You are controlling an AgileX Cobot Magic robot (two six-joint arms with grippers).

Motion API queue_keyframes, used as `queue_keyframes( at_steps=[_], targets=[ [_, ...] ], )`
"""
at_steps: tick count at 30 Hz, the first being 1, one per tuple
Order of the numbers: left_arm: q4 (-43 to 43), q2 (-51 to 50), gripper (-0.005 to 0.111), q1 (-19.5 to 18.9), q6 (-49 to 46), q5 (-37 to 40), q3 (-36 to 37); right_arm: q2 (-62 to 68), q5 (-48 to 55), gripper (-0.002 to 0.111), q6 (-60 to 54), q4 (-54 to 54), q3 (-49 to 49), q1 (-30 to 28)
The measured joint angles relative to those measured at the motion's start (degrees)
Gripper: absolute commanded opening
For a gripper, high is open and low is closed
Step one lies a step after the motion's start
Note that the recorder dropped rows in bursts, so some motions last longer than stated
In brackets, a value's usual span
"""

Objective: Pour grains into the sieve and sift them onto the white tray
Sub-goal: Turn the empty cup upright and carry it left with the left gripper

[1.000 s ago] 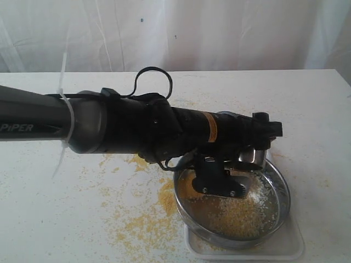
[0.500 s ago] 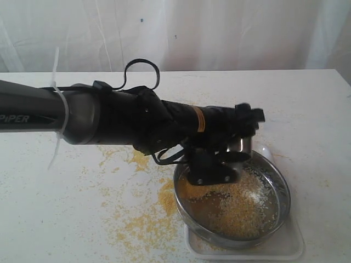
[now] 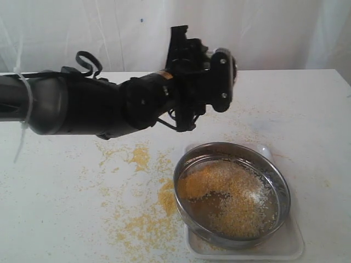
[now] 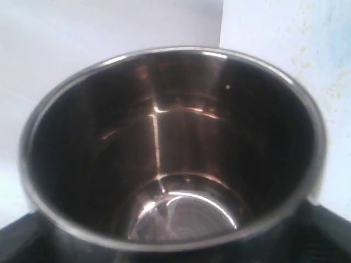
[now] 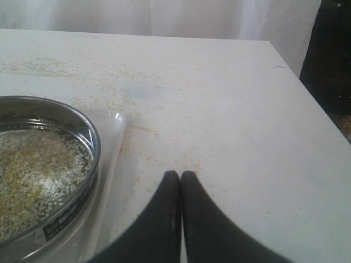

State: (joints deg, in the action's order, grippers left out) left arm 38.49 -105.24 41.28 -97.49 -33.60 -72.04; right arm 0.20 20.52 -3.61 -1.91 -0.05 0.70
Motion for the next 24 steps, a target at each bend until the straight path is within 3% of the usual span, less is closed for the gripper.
queue_keyframes(
  at_steps=[4, 7, 11, 13, 18, 24],
  targets=[
    [-0.2, 1.6, 0.000, -3.9, 14.8, -0.3, 6.8, 0.0, 0.0, 0.000, 0.0, 0.0, 0.0, 0.0],
    [-6.0, 2.0, 0.000, -9.1, 36.7, -2.6, 13.0, 0.0, 0.0, 0.000, 0.0, 0.0, 0.0, 0.0],
    [-24.1, 2.0, 0.000, -17.8, 67.7, -10.2, 22.7, 0.0, 0.0, 0.000, 0.0, 0.0, 0.0, 0.0],
    [-32.9, 2.0, 0.000, -21.4, 77.2, -16.1, 26.3, 0.0, 0.0, 0.000, 0.0, 0.0, 0.0, 0.0],
    [-48.5, 2.0, 0.000, -27.2, 85.7, -24.6, 30.9, 0.0, 0.0, 0.000, 0.0, 0.0, 0.0, 0.0],
    [-50.4, -2.8, 0.000, -28.5, 86.4, -29.9, 31.0, 0.0, 0.0, 0.000, 0.0, 0.0, 0.0, 0.0]
  ],
)
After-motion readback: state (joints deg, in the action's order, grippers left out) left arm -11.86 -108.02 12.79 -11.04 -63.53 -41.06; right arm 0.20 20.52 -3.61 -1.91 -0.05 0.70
